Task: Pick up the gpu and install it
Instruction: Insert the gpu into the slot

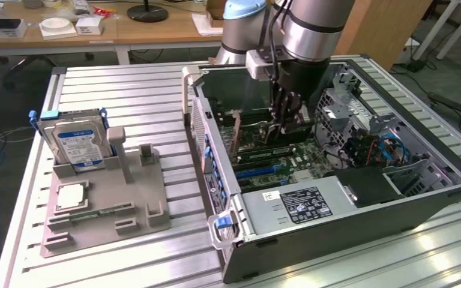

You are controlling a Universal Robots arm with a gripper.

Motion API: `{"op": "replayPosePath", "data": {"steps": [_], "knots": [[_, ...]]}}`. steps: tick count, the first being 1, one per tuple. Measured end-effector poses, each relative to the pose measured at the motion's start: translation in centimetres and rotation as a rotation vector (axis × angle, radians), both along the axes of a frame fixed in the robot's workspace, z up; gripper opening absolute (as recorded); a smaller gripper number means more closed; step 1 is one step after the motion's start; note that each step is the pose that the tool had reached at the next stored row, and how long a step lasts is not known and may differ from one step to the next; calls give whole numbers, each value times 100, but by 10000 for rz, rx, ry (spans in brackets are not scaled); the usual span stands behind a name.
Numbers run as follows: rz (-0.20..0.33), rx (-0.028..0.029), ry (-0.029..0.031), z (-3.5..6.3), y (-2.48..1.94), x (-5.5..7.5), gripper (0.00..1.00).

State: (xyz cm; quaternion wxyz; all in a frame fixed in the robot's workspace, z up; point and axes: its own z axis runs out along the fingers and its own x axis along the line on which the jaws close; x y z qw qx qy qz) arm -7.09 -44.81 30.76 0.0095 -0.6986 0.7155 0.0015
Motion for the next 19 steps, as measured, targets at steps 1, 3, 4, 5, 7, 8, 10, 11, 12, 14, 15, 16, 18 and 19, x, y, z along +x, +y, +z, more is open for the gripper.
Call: {"op": "replayPosePath", "data": {"steps": [1, 3, 4, 5, 7, 8, 10, 11, 12, 14, 15, 16, 18, 19], "knots": [[0, 0, 0, -4, 0, 0, 26], [0, 0, 0, -15, 0, 0, 26], [0, 0, 1, -20, -1, 0, 26], [0, 0, 0, -26, 0, 0, 26], [0, 0, 1, -42, 0, -5, 26], [1, 1, 0, -50, -1, -5, 26], [2, -1, 1, -56, -5, -8, 26], [1, 0, 1, -58, -10, -9, 26], [-1, 1, 0, -62, -12, -11, 26], [0, -1, 1, -69, -15, -17, 26], [1, -2, 1, -72, -17, -19, 26], [2, -1, 0, -76, -18, -20, 26], [-1, 1, 0, -87, -20, -25, 26], [-2, 0, 0, -92, -22, -31, 26]]}}
